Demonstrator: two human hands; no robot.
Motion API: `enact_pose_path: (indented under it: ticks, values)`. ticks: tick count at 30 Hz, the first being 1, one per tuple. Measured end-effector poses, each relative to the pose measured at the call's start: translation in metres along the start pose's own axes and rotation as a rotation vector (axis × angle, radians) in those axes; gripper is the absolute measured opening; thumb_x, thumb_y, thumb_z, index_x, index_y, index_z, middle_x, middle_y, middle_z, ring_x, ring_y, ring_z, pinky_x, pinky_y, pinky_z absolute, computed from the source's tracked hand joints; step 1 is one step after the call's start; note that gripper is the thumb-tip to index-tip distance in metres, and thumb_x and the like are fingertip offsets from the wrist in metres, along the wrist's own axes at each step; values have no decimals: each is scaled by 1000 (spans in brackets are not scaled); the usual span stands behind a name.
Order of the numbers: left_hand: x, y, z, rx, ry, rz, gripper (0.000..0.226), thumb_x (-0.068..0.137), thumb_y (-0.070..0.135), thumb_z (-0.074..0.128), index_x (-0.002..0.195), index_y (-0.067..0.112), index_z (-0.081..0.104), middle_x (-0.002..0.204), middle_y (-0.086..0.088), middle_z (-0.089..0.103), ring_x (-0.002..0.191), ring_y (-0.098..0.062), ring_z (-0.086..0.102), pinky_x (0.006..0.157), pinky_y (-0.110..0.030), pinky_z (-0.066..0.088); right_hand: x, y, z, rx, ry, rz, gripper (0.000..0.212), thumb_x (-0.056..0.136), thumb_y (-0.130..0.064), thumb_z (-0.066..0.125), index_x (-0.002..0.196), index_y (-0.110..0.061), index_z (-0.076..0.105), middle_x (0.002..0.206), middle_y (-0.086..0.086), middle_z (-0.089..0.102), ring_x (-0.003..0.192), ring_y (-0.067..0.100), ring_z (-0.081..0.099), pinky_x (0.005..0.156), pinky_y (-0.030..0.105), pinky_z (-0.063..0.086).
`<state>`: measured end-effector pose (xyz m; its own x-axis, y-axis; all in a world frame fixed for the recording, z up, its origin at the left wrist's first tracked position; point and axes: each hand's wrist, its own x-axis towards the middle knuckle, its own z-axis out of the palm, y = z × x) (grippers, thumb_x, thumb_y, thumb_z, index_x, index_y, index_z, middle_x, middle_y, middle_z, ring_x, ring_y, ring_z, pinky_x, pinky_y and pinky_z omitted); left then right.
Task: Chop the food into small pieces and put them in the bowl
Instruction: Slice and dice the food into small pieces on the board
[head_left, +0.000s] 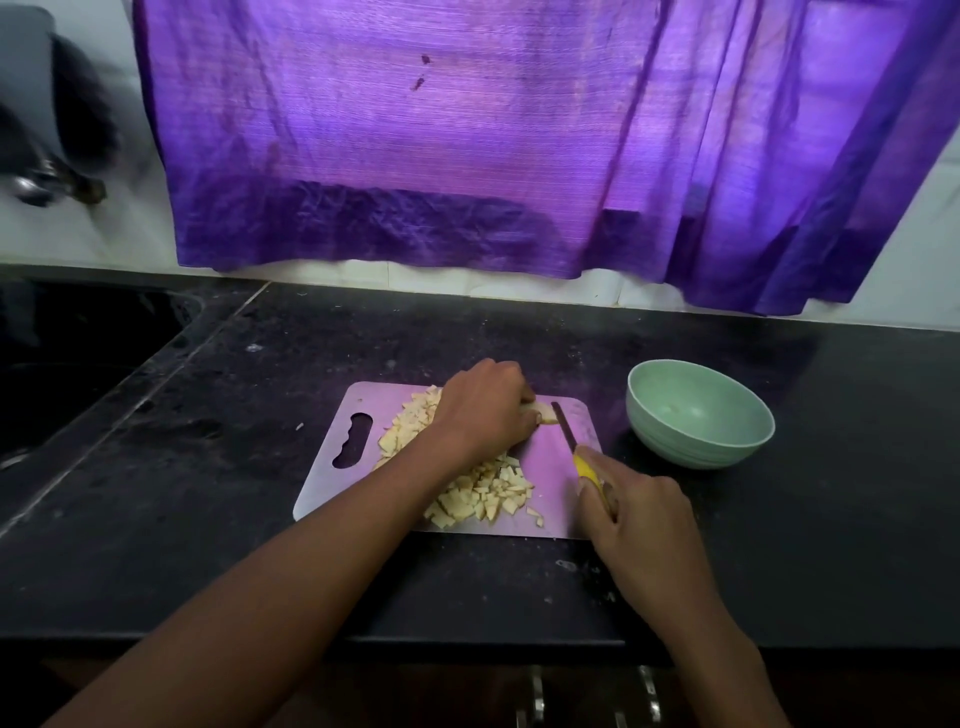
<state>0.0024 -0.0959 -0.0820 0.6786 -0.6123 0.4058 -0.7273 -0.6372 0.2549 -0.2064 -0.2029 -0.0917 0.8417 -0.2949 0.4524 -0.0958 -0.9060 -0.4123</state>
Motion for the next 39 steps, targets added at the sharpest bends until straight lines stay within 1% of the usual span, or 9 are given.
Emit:
enact_pose_path:
  ticks: [3, 8, 15, 19, 25, 30, 34, 37, 39]
  values:
    - [1, -2, 0, -4, -9, 2, 31, 93, 45, 73, 115, 25, 82, 114, 9, 74, 106, -16, 65, 80, -40, 59, 11, -3, 6, -70, -5, 9, 43, 101, -34, 51, 144, -32, 55, 75, 7, 66, 71, 30, 61, 64, 42, 50]
    - [3, -4, 4, -12, -2, -4, 33, 92, 48, 74, 114, 25, 81, 111, 10, 74, 103, -15, 66, 76, -38, 59, 30, -7, 18, -183, -53, 14, 40, 101, -36, 46, 140, -35, 55, 87, 15, 68, 81, 40, 61, 64, 41, 41]
    - [3, -4, 5, -14, 0, -19, 31, 91, 47, 74, 110, 24, 80, 107, 8, 73, 98, -16, 66, 73, -39, 58, 35, -5, 22, -228, -71, -8, 33, 102, -37, 45, 130, -32, 61, 94, 9, 68, 84, 32, 60, 64, 36, 32]
    - [2, -3, 4, -17, 9, -22, 29, 92, 47, 74, 109, 24, 80, 106, 8, 74, 97, -16, 67, 72, -37, 57, 38, -4, 21, -194, -101, -4, 35, 100, -37, 47, 131, -32, 61, 96, 8, 68, 86, 31, 61, 64, 36, 34]
    - [1, -1, 1, 48, 41, -15, 28, 93, 45, 72, 109, 26, 84, 104, 9, 76, 96, -17, 67, 70, -35, 52, 15, -2, 14, -150, -107, 15, 45, 99, -44, 47, 143, -37, 54, 91, 8, 67, 83, 30, 62, 65, 37, 42]
    - [-1, -2, 0, 50, 34, -26, 25, 94, 41, 70, 111, 27, 84, 107, 9, 74, 98, -17, 64, 76, -39, 56, 1, -1, 8, -65, -64, 21, 51, 96, -50, 36, 141, -36, 55, 84, 4, 70, 76, 29, 63, 67, 42, 52]
    - [0, -3, -6, 0, 1, 2, 29, 92, 43, 73, 113, 25, 83, 109, 10, 77, 102, -16, 67, 76, -35, 55, 6, -8, 8, -50, 4, 21, 53, 96, -46, 35, 145, -36, 53, 71, 5, 61, 66, 26, 56, 61, 39, 48]
    - [0, -6, -9, -9, -9, 8, 31, 90, 47, 74, 114, 29, 83, 112, 12, 78, 102, -16, 69, 73, -32, 51, 18, -12, 13, -113, -4, 18, 49, 99, -40, 38, 146, -35, 51, 80, 10, 67, 72, 31, 57, 61, 37, 37]
    - [1, -9, -12, -11, -14, -12, 34, 89, 52, 76, 114, 31, 83, 112, 12, 78, 102, -16, 69, 69, -31, 47, 25, -16, 16, -136, -39, 18, 45, 101, -35, 44, 145, -35, 52, 89, 12, 70, 80, 35, 59, 63, 39, 39]
